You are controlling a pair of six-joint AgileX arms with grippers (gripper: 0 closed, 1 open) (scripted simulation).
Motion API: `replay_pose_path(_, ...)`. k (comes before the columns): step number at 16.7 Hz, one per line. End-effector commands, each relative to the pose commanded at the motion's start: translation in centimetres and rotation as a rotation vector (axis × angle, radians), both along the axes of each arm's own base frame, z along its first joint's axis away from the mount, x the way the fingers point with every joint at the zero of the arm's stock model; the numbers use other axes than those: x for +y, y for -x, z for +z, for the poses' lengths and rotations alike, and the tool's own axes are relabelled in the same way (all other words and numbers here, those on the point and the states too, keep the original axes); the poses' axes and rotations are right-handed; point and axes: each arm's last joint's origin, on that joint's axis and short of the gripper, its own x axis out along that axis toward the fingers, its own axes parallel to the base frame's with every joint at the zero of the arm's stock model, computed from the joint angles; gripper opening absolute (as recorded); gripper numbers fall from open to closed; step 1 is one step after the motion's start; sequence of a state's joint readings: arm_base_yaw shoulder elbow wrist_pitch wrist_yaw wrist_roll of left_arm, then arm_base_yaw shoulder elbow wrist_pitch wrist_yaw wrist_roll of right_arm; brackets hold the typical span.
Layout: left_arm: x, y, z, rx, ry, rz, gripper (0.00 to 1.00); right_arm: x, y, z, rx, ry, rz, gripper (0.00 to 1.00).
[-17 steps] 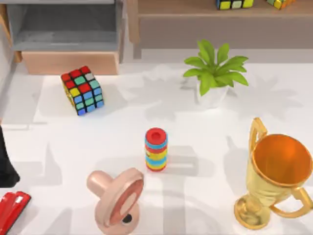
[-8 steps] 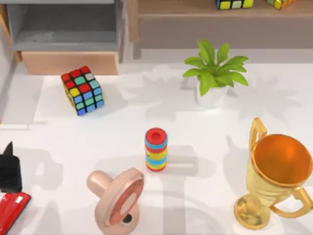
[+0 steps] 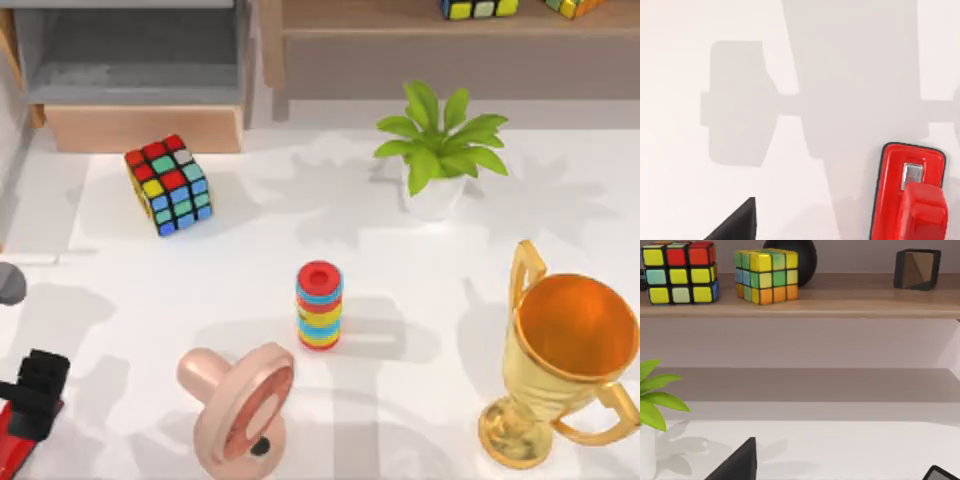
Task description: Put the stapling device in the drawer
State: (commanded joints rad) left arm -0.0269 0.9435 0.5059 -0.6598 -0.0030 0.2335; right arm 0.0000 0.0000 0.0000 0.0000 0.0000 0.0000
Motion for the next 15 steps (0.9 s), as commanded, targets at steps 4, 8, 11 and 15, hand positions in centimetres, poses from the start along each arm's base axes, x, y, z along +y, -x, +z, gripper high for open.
replay_pose_path(4,-0.2,-2.5,-0.8,0.311,-0.030,-0.069,1.00,0.0,0.0,0.0,0.000,0.000,0.000,1.00)
replay_pose_path(8,-0.3,-4.0,-0.9,0.463,-0.041,-0.117,1.00,0.0,0.0,0.0,0.000,0.000,0.000,1.00)
replay_pose_path(11,-0.3,-4.1,-0.8,0.472,-0.042,-0.121,1.00,0.0,0.0,0.0,0.000,0.000,0.000,1.00)
replay_pose_path(15,-0.3,-4.0,-1.3,0.473,-0.041,-0.121,1.00,0.0,0.0,0.0,0.000,0.000,0.000,1.00)
